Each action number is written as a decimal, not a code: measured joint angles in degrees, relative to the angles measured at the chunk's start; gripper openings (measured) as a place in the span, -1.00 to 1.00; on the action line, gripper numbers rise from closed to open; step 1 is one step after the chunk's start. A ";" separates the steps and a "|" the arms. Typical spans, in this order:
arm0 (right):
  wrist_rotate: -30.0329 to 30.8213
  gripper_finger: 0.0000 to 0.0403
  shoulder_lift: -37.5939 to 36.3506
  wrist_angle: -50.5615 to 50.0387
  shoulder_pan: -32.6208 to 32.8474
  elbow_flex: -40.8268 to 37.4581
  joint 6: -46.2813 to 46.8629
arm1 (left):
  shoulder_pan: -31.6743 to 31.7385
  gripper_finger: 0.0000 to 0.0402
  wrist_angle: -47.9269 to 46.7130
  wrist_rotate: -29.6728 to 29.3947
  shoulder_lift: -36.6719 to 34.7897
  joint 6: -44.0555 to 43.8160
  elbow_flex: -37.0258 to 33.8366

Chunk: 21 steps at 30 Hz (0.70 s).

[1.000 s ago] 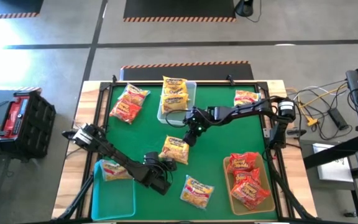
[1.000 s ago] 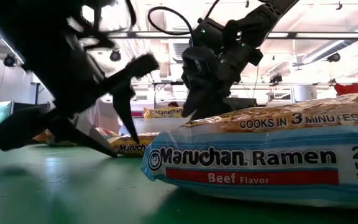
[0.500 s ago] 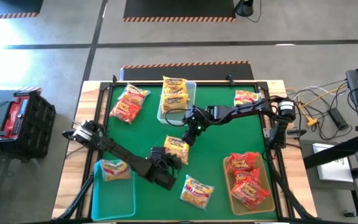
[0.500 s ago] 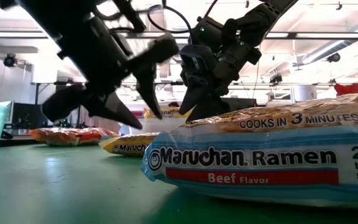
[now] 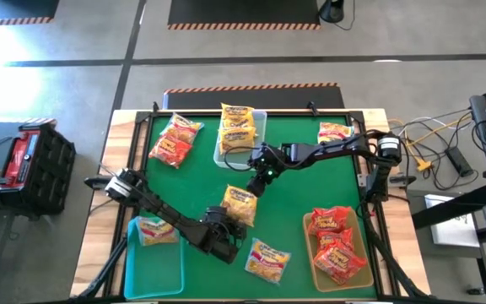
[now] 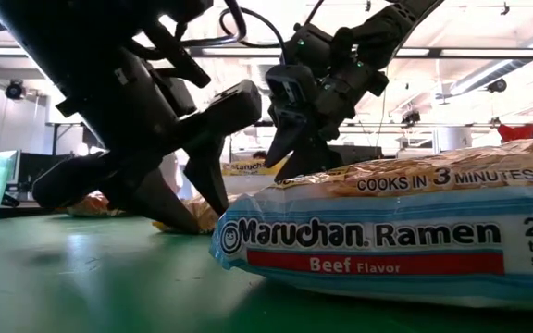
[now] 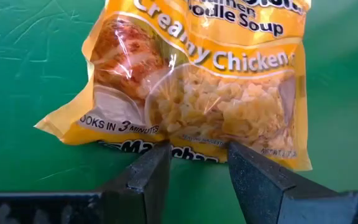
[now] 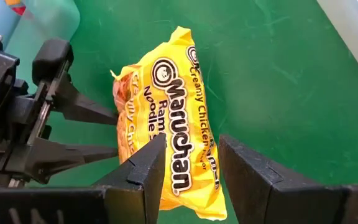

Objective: Sort Maruchan noodles
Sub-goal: Put the yellow noodle pack into the transparent bin

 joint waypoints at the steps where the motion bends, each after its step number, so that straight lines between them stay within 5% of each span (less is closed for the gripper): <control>1: 0.03 -0.31 0.00 0.02 -0.10 0.00 0.19 | 0.06 -0.27 0.01 0.19 0.28 -0.38 0.07; 21: -4.28 0.03 2.10 -0.11 -2.86 0.00 -0.93 | 0.11 -0.27 -0.67 1.12 1.64 -2.23 0.08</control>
